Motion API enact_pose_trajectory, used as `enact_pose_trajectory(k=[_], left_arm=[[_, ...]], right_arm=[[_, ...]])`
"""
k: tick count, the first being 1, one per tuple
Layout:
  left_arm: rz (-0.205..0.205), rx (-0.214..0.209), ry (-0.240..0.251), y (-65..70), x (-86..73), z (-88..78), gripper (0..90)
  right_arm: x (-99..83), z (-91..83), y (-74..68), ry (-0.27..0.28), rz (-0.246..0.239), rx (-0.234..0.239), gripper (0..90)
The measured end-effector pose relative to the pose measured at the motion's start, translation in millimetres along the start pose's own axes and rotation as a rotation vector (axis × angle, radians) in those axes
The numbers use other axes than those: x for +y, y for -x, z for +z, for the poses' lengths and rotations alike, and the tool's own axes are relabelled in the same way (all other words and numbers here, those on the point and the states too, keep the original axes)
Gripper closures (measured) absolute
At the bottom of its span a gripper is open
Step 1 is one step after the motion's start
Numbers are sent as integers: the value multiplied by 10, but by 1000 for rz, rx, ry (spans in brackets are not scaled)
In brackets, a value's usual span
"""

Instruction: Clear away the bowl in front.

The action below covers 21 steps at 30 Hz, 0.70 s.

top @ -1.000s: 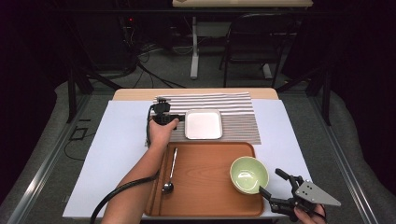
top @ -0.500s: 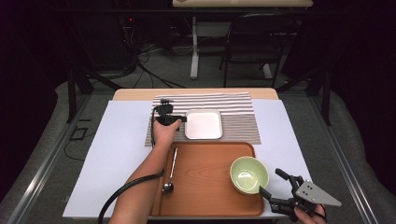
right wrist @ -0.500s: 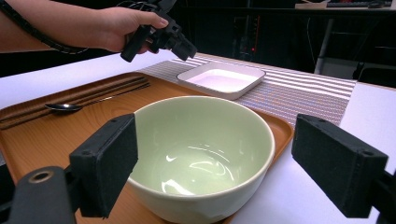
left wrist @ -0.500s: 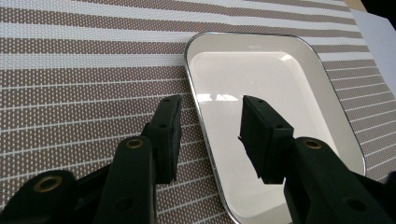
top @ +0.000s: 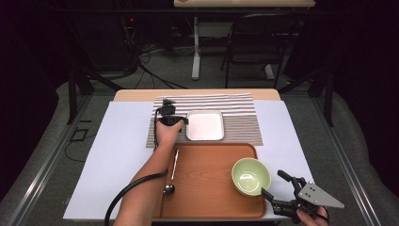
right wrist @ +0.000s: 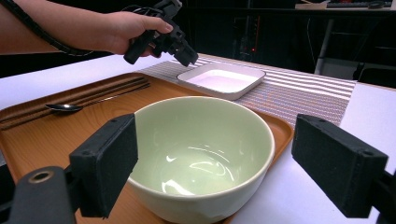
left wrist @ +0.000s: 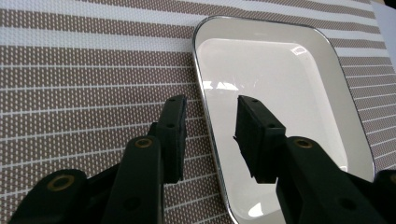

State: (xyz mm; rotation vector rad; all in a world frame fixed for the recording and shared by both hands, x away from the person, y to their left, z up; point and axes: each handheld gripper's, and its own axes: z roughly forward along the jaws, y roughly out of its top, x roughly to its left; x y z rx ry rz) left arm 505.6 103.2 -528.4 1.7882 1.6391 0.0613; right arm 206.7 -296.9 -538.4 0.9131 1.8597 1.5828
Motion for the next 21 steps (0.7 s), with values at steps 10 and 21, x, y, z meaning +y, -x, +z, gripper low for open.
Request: enact_pose_trajectory(k=[10, 21], left_arm=[[-23, 12, -69, 28, 45, 66, 705], [-60, 25, -127, 35, 93, 107, 775]], right_arm=[[0, -3, 0, -2, -5, 0, 142], [0, -3, 0, -2, -5, 0, 142]])
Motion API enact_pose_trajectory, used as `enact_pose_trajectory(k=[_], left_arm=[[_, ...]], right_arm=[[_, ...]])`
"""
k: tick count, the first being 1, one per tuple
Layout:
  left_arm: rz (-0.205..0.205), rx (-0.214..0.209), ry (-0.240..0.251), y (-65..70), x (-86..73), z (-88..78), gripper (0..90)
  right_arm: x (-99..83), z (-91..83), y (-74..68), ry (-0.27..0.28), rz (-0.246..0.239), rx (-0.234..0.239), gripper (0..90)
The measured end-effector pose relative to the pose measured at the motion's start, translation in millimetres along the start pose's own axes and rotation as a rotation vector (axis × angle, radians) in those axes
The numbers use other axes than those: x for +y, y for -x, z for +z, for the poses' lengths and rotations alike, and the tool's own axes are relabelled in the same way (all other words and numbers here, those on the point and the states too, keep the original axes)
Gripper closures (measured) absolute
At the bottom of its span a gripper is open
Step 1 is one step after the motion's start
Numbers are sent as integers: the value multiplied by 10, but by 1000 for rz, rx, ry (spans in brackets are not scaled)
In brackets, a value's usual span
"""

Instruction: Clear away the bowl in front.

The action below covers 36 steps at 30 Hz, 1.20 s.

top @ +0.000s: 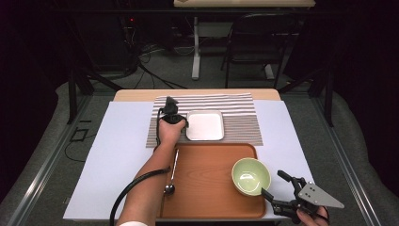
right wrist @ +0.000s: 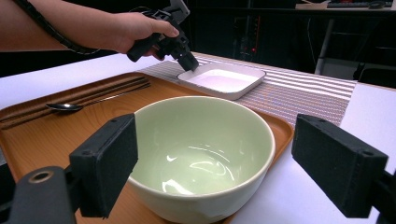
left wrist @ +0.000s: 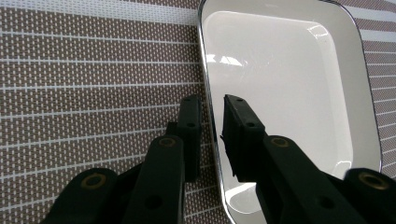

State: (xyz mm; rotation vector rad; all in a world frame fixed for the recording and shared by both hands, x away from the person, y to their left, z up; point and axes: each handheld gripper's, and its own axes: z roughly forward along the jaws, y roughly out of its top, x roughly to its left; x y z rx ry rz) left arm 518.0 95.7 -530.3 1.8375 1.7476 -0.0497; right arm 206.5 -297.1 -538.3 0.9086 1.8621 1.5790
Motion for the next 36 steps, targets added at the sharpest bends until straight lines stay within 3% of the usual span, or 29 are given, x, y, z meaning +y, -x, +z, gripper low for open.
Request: enact_pose_trajectory(k=[18, 24, 36], left_arm=[[-51, -13, -67, -10, 26, 107, 852], [-77, -21, -66, -22, 27, 112, 862], [-191, -70, -34, -105, -13, 106, 890]], right_arm=[[-3, -7, 4, 1, 2, -3, 142], [-5, -17, 2, -1, 8, -5, 142], [-6, -18, 4, -1, 6, -5, 142]])
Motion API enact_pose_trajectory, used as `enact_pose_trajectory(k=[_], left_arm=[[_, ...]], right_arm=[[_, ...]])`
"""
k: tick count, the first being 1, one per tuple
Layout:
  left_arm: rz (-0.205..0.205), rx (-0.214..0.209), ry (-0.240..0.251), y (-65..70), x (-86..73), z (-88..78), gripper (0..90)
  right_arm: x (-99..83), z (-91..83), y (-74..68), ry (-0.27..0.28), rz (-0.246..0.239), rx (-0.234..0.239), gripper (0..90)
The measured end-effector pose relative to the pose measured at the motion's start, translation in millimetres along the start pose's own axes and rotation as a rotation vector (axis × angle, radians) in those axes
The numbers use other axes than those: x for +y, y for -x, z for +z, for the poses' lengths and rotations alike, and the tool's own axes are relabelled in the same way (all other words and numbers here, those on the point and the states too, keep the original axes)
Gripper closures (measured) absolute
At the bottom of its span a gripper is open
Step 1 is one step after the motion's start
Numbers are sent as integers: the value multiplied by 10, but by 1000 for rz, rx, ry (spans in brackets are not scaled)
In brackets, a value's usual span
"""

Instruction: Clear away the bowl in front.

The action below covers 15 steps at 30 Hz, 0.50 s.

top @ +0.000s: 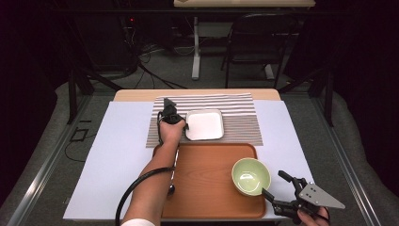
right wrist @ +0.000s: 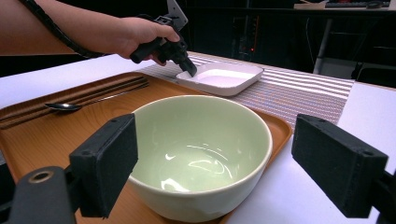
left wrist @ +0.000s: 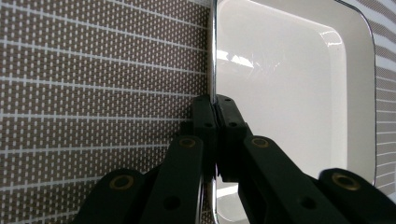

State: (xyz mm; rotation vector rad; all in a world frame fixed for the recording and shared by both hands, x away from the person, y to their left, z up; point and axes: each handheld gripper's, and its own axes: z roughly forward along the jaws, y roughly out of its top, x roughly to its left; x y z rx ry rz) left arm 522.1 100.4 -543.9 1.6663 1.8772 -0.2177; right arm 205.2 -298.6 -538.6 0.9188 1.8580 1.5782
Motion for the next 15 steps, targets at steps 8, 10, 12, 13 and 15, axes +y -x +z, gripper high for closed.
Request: enact_pose_trajectory(k=[8, 10, 12, 13, 15], left_arm=[[-20, -16, 15, -15, -6, -75, 890], [-21, -22, 20, -8, -11, -103, 890], [-18, -27, 22, -4, -17, -136, 889], [-16, -27, 25, 3, -23, -156, 889], [-15, -30, 29, 17, -36, -181, 889]], right_arm=[[1, -2, 4, 1, -4, -1, 142], [2, -2, 5, 1, -4, -1, 142], [2, -2, 4, 1, -4, -2, 142], [2, -2, 3, 1, -4, -2, 142], [3, -3, 2, 2, -4, -3, 142]])
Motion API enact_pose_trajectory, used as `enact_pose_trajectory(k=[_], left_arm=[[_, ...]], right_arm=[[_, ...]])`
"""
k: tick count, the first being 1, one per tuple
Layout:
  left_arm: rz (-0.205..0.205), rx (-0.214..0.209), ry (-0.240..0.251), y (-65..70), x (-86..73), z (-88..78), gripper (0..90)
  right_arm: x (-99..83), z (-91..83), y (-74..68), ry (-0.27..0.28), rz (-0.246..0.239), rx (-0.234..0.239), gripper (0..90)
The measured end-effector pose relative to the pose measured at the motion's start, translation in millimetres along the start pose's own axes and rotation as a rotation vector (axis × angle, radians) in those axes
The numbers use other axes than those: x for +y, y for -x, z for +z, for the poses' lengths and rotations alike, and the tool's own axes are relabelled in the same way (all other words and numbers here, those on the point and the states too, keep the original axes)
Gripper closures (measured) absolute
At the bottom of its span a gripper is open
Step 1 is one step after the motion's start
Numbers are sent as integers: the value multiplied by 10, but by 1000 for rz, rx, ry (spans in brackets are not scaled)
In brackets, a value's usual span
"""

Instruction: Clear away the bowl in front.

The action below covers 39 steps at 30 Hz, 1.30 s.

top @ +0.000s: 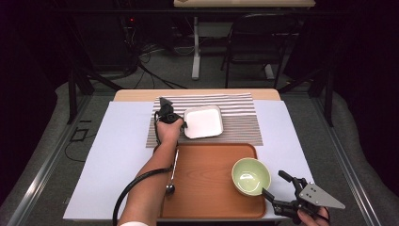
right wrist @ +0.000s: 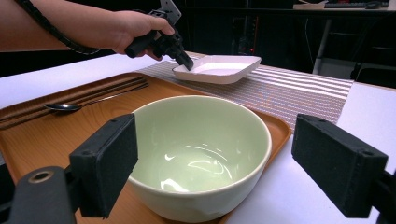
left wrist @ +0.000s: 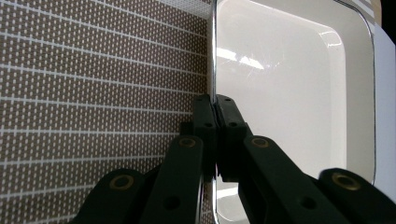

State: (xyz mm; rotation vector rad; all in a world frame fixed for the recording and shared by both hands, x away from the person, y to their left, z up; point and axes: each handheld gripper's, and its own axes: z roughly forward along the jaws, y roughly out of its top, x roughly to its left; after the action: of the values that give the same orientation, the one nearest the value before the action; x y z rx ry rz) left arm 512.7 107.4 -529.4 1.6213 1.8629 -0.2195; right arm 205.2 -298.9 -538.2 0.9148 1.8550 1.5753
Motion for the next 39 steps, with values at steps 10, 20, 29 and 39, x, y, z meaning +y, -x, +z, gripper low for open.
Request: enact_pose_trajectory(k=[10, 20, 29, 39], left_arm=[[0, -21, -4, 18, -109, -104, 889], [9, -24, -27, 28, -271, -162, 889], [12, -25, -35, 24, -421, -295, 889], [27, -42, -27, 16, -693, -421, 889]], right_arm=[[0, 1, 0, 1, -1, -2, 142], [0, 0, -1, 1, 1, -2, 142], [-1, 2, 0, 0, 0, -3, 142], [-3, -1, 0, -1, 0, -8, 142]])
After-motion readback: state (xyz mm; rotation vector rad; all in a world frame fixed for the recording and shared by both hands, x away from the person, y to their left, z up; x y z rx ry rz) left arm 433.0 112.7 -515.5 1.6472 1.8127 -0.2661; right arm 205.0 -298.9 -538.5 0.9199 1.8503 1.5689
